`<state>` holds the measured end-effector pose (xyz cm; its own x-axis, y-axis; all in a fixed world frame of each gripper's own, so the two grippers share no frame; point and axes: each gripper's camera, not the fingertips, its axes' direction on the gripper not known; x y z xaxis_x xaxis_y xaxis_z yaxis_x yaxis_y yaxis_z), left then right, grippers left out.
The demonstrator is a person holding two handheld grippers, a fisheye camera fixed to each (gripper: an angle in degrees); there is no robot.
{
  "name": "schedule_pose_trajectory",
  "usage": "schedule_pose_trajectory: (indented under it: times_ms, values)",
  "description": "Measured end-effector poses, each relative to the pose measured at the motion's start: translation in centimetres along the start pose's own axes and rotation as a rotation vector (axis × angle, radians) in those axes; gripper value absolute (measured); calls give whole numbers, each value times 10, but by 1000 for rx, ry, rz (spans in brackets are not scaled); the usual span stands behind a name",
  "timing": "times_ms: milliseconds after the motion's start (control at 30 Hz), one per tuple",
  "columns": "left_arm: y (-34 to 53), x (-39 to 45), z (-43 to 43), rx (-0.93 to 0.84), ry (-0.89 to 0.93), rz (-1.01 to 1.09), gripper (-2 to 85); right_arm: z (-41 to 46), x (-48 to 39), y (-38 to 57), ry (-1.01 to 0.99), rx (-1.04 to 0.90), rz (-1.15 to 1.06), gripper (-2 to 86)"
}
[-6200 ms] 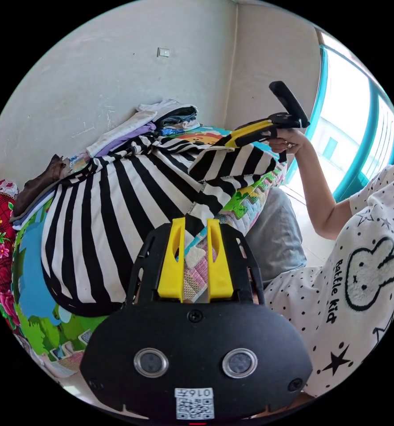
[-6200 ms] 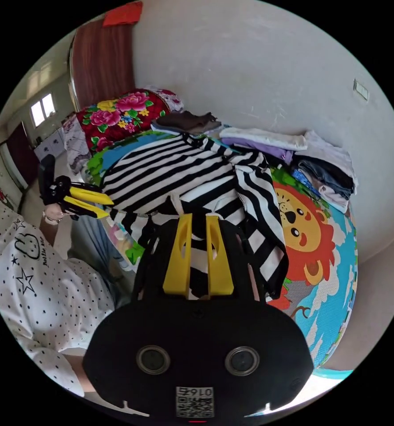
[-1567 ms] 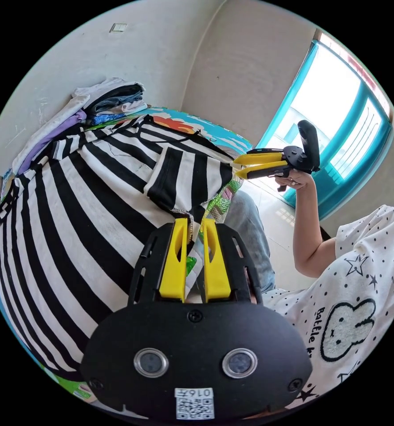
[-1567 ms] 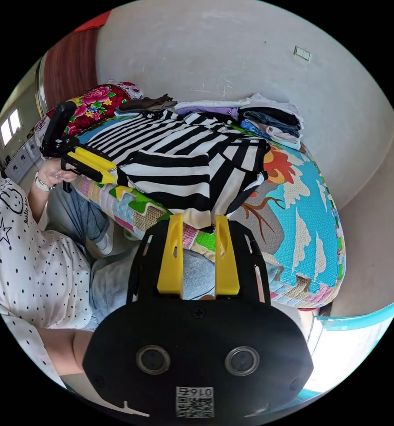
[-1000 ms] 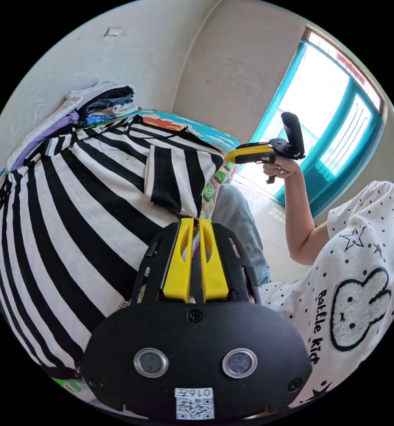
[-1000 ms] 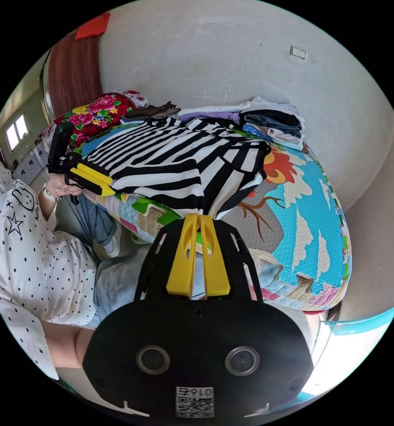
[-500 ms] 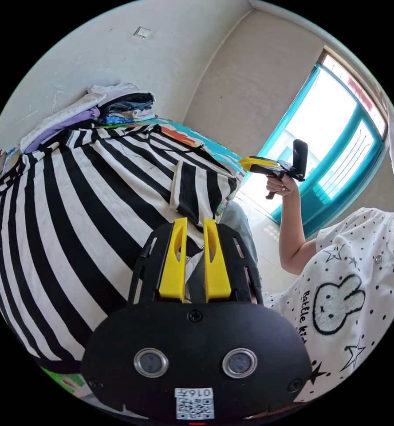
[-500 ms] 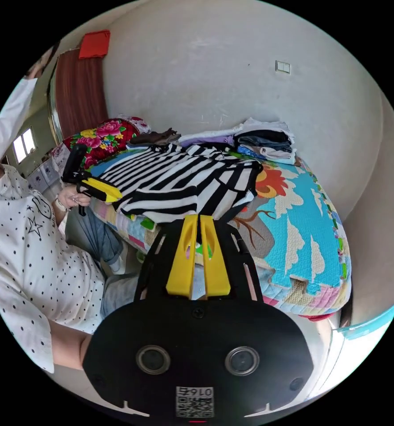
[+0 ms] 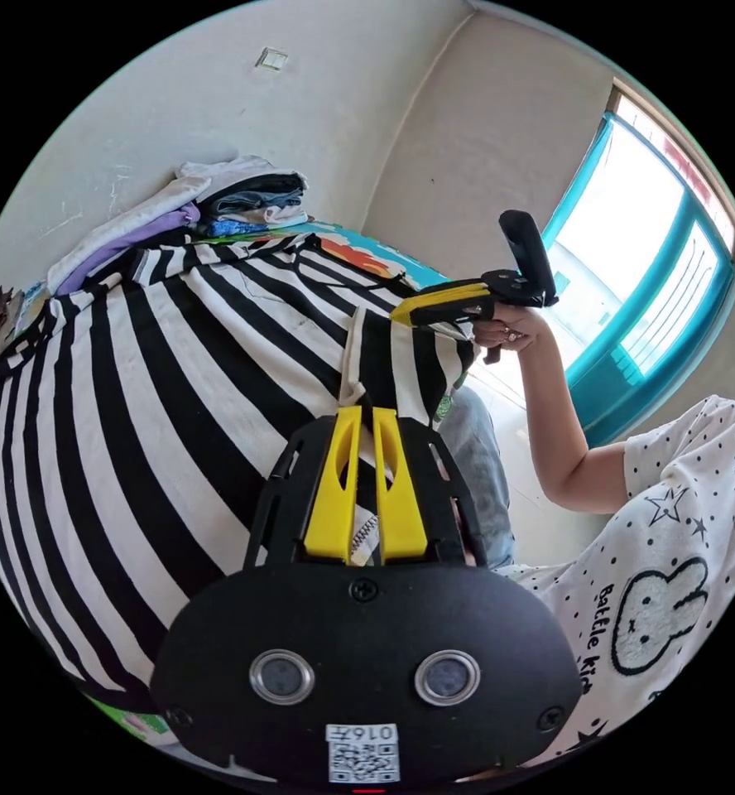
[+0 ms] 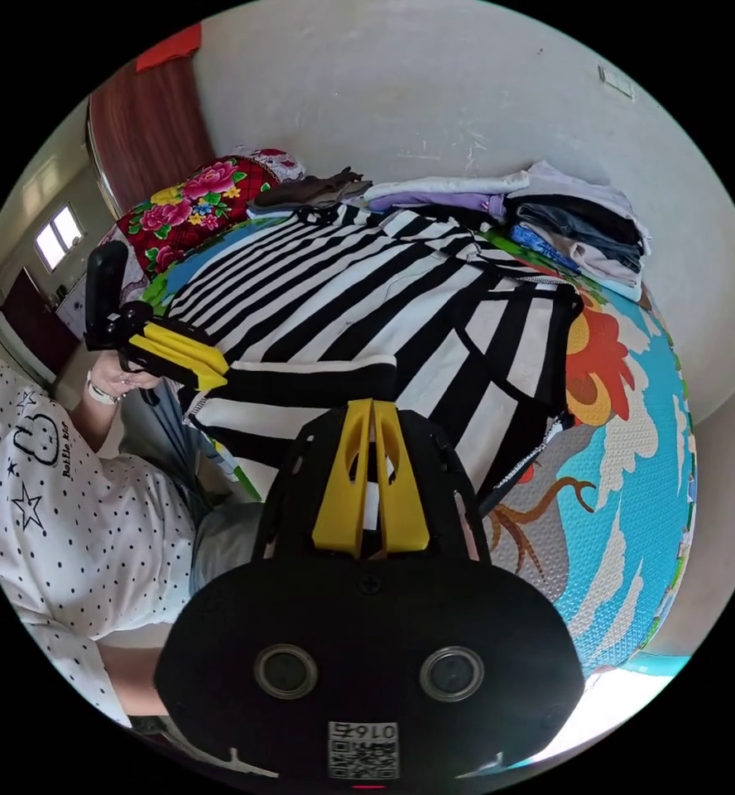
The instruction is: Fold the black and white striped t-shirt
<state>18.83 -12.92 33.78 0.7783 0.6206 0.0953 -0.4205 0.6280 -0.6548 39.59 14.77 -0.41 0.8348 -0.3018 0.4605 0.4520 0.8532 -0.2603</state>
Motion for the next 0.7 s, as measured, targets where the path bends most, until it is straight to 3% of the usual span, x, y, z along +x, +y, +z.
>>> schedule_pose_trajectory:
  times_ms: [133, 433, 600, 700]
  values:
    - [10, -6, -11, -19, -7, -4, 5, 14, 3, -19, -8, -37, 11, 59]
    - [23, -28, -67, -17, -29, -26, 43, 30, -10, -66, 15, -94, -78, 29]
    - [20, -63, -126, 34, -113, -72, 52, -8, -8, -126, 204, 136, -75, 82]
    - [20, -84, -150, 66, -107, -120, 52, 9, -16, -192, 204, 216, -194, 98]
